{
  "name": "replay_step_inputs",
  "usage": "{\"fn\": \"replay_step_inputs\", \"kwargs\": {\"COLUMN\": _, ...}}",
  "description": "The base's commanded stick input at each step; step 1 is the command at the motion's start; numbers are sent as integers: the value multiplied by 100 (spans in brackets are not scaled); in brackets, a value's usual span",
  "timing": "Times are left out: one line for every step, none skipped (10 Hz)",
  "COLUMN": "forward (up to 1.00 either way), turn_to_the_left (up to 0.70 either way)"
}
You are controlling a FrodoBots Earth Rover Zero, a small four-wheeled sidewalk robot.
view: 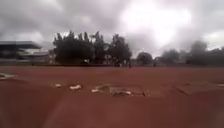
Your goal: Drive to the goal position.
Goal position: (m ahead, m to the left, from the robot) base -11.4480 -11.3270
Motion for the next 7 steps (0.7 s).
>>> {"fn": "replay_step_inputs", "kwargs": {"forward": 66, "turn_to_the_left": -33}}
{"fn": "replay_step_inputs", "kwargs": {"forward": 66, "turn_to_the_left": -33}}
{"fn": "replay_step_inputs", "kwargs": {"forward": 66, "turn_to_the_left": -33}}
{"fn": "replay_step_inputs", "kwargs": {"forward": 66, "turn_to_the_left": -33}}
{"fn": "replay_step_inputs", "kwargs": {"forward": 66, "turn_to_the_left": -33}}
{"fn": "replay_step_inputs", "kwargs": {"forward": 66, "turn_to_the_left": -33}}
{"fn": "replay_step_inputs", "kwargs": {"forward": 2, "turn_to_the_left": -70}}
